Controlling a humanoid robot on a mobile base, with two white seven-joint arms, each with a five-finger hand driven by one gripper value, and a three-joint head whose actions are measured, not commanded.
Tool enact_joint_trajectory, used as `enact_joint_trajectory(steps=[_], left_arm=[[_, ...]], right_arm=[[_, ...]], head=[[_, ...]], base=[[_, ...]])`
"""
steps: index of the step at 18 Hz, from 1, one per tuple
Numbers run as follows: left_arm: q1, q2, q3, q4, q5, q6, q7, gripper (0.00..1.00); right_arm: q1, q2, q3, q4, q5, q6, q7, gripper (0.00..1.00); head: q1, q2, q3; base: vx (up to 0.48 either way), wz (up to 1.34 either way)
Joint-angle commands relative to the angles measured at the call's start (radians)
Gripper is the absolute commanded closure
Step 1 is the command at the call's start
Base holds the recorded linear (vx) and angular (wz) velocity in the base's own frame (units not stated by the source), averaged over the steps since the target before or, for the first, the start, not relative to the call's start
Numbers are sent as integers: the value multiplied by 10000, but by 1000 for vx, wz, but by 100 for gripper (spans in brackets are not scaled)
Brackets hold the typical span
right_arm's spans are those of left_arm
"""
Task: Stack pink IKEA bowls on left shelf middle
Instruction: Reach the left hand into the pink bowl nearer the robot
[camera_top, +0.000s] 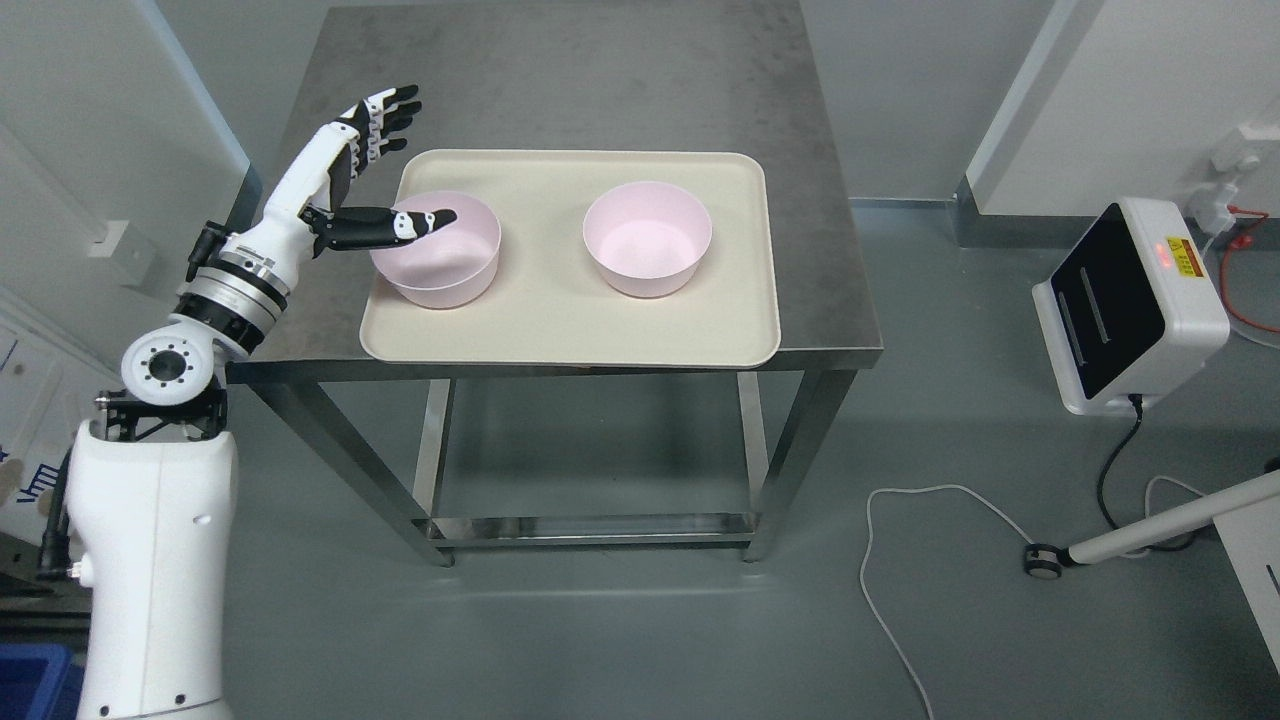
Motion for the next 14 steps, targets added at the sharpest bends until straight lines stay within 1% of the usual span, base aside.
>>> enact_joint_trajectory(steps=[1, 6, 8, 11, 14], left_arm=[[-493, 1311, -1566, 2273, -1245, -10, -354, 16], [-937, 1249, -1121, 2398, -1505, -25, -323, 22], [-1091, 1158, -1197, 2398, -1506, -40, -338, 29], [-1138, 867, -1396, 2382, -1522, -147, -415, 44], [-1459, 652, -1657, 2367, -1506, -178, -430, 51]], right_arm=[[0, -175, -107, 0, 77, 5, 1, 0], [0, -175, -107, 0, 77, 5, 1, 0], [0, -175, -107, 0, 77, 5, 17, 0], [0, -175, -107, 0, 77, 5, 1, 0], [0, -175, -107, 0, 77, 5, 1, 0]], head=[[0, 0, 0], [0, 0, 0], [0, 1, 0], [0, 1, 0], [0, 1, 0]], base=[[19, -22], [1, 4], [2, -18], [-3, 19], [-2, 10]])
